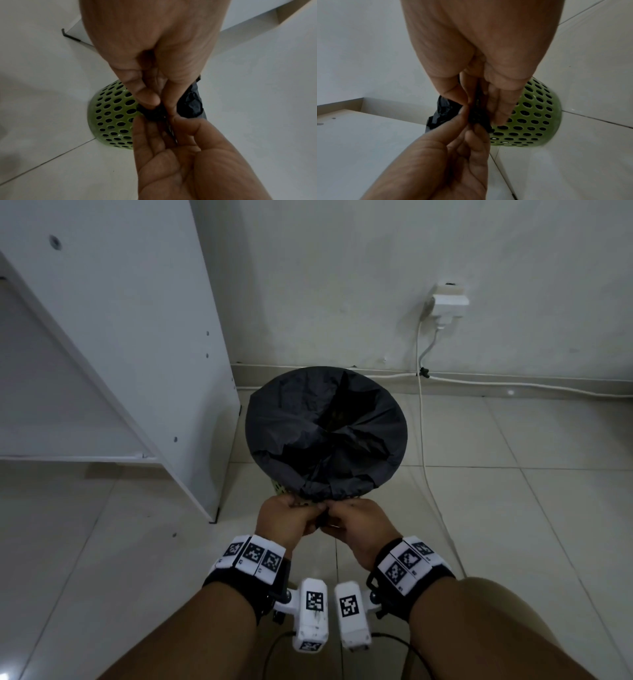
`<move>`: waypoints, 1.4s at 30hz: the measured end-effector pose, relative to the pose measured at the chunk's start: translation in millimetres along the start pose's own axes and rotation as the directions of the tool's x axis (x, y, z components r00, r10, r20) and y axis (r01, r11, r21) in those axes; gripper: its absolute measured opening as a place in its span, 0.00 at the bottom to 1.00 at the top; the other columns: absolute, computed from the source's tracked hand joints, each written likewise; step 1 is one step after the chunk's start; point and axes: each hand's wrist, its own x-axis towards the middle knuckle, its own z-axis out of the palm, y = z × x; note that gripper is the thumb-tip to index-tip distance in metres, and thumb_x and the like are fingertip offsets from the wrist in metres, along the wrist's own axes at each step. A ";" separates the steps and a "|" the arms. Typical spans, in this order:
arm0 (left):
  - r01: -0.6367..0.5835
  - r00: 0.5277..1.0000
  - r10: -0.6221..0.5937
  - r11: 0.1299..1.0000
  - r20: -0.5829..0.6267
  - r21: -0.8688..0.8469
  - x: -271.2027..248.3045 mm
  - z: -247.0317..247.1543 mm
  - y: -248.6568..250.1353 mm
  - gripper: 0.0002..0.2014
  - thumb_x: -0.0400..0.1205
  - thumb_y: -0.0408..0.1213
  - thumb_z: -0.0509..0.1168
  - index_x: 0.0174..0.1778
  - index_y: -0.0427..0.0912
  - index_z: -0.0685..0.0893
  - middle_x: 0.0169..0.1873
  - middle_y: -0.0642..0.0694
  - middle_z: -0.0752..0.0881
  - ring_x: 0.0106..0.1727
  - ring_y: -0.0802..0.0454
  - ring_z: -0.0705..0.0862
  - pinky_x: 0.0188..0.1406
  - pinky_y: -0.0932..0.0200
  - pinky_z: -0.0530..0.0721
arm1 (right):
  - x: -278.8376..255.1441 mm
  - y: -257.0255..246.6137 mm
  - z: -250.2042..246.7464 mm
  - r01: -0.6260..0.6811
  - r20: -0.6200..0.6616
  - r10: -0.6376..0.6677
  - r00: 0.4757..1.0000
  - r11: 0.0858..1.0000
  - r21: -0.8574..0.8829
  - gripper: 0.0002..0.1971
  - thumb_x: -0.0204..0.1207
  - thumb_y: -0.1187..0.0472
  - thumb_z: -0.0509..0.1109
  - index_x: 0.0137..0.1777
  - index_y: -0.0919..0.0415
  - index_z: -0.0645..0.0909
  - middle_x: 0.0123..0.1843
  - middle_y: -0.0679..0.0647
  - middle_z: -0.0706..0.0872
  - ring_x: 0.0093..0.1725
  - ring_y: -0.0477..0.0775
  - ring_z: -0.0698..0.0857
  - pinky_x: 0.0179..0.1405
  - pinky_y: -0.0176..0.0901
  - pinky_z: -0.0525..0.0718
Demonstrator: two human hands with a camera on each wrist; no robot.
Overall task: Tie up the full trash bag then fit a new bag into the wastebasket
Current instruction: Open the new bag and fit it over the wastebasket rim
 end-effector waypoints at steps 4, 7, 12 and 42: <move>0.065 0.998 -0.063 0.996 0.026 -0.060 -1.0 0.1 0.0 0.08 0.79 0.34 0.74 0.48 0.32 0.91 0.41 0.34 0.93 0.43 0.39 0.93 0.33 0.59 0.87 | -2.2 -8.1 -1.9 0.031 0.015 -0.028 0.999 0.968 -0.249 0.19 0.73 0.59 0.73 0.48 0.81 0.81 0.48 0.78 0.86 0.46 0.61 0.85 0.52 0.59 0.85; 0.034 0.999 -0.034 0.999 0.007 -0.007 0.7 -3.6 -1.1 0.06 0.79 0.34 0.73 0.42 0.33 0.92 0.35 0.38 0.93 0.35 0.43 0.92 0.26 0.59 0.81 | -11.9 -27.5 -3.5 0.137 0.120 -0.085 0.989 0.836 -0.532 0.19 0.71 0.52 0.71 0.30 0.69 0.76 0.32 0.65 0.74 0.36 0.56 0.73 0.39 0.52 0.72; -0.112 0.985 0.132 0.979 -0.110 0.170 1.4 -10.6 -7.0 0.13 0.74 0.34 0.74 0.23 0.36 0.86 0.17 0.45 0.81 0.20 0.52 0.75 0.27 0.57 0.74 | -30.6 -64.3 -16.9 0.346 0.178 -0.427 0.887 0.358 -0.867 0.19 0.77 0.49 0.73 0.34 0.66 0.85 0.31 0.56 0.87 0.30 0.53 0.82 0.33 0.41 0.75; -0.067 0.913 -0.098 0.922 -0.396 -0.382 20.6 -16.6 -13.4 0.16 0.72 0.24 0.75 0.55 0.37 0.87 0.43 0.41 0.90 0.41 0.51 0.85 0.49 0.57 0.84 | -7.6 -39.1 -19.4 0.362 0.280 -0.606 0.744 0.014 -0.932 0.17 0.66 0.45 0.82 0.48 0.57 0.92 0.43 0.52 0.91 0.45 0.61 0.80 0.44 0.52 0.83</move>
